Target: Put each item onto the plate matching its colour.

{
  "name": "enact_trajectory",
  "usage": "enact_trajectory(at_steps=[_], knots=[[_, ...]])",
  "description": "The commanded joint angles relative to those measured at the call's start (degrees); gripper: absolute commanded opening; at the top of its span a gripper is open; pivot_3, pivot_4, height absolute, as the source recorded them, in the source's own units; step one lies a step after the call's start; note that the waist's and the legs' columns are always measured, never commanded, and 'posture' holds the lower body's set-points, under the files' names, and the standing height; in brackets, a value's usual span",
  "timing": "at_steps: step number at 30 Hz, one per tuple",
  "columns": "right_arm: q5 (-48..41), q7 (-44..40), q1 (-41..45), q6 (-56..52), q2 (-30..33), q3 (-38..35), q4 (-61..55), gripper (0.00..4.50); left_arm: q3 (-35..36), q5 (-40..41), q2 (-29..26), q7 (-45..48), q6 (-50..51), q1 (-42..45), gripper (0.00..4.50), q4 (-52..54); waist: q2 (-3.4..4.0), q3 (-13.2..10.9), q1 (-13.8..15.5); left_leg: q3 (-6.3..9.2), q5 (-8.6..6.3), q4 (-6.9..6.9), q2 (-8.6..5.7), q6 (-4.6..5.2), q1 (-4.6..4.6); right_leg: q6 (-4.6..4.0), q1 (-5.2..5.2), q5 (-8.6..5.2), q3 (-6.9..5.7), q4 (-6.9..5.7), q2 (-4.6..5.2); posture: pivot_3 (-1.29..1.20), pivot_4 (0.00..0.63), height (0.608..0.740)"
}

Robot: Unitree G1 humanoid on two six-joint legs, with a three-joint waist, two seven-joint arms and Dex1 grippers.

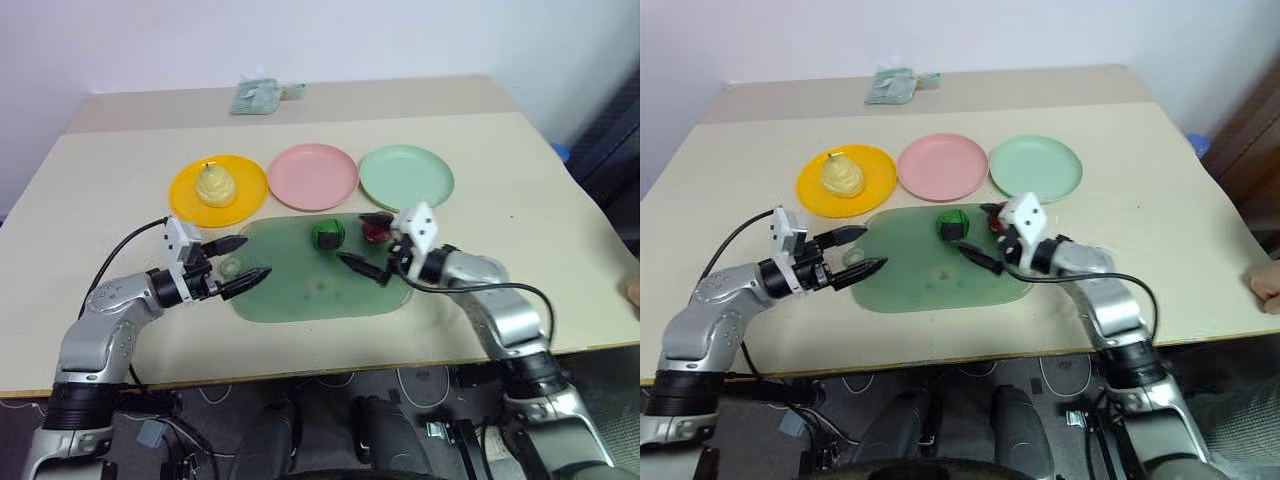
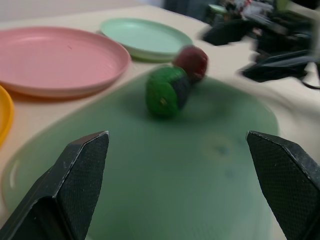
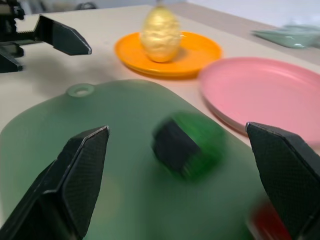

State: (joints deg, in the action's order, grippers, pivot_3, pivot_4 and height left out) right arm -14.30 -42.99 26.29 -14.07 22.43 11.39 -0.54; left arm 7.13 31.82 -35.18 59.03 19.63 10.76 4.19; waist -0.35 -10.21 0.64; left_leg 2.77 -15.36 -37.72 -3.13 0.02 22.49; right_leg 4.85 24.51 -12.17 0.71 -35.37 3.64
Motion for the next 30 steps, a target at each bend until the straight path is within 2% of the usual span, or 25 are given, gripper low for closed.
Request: enact_trajectory(at_steps=[1, 13, 25, 28, 30], knots=[[2.63, 0.0, 4.07, 3.13, -2.03, 1.08, 4.02, 4.5, 0.09, -0.57, -0.62, 1.06, -1.74, -1.4, 4.48, 2.34, -0.01, 0.0, 0.04, 0.0, 0.0, -0.01, 0.0, 0.0, 0.0, 0.0, -0.01, 0.0, 0.0, 0.01, 0.0, 0.0, 0.15, 0.74], [9.84, 1.83, 14.05, 5.77, -6.12, 2.12, 20.72, 4.5, 1.54, -0.21, -0.31, -2.21, -1.53, -6.99, 4.48, 8.51, 0.01, 0.0, -1.11, 0.0, 0.0, 0.1, 0.0, -0.01, -0.01, 0.01, 0.06, 0.02, 0.0, -0.03, 0.0, 0.0, 0.15, 0.74], [12.47, -1.65, 14.64, 2.44, -5.63, 3.52, 20.52, 4.5, 1.94, -0.51, -0.1, -4.48, -2.7, -8.89, 4.48, 10.22, 0.0, 0.0, -1.46, 0.0, 0.06, 0.38, 0.0, -0.11, -0.04, 0.03, 0.18, 0.02, 0.02, -0.03, -0.02, 0.0, 0.15, 0.74], [12.45, -1.95, 14.52, 1.61, -5.79, 3.27, 19.77, 3.62, 1.82, -0.54, -0.11, -4.63, -2.9, -8.94, 4.5, 10.17, 0.01, 0.0, -1.45, 0.0, 0.06, 0.38, 0.0, -0.11, -0.04, 0.03, 0.17, 0.02, 0.02, -0.03, -0.02, 0.0, 0.15, 0.74], [12.16, -2.21, 14.44, 0.86, -5.78, 3.02, 18.62, 2.61, 1.86, -0.48, -0.06, -4.7, -3.0, -8.91, 4.5, 10.06, 0.01, 0.0, -1.49, 0.0, 0.06, 0.38, 0.0, -0.11, -0.04, 0.02, 0.17, 0.02, 0.02, -0.02, -0.02, 0.0, 0.15, 0.74]])
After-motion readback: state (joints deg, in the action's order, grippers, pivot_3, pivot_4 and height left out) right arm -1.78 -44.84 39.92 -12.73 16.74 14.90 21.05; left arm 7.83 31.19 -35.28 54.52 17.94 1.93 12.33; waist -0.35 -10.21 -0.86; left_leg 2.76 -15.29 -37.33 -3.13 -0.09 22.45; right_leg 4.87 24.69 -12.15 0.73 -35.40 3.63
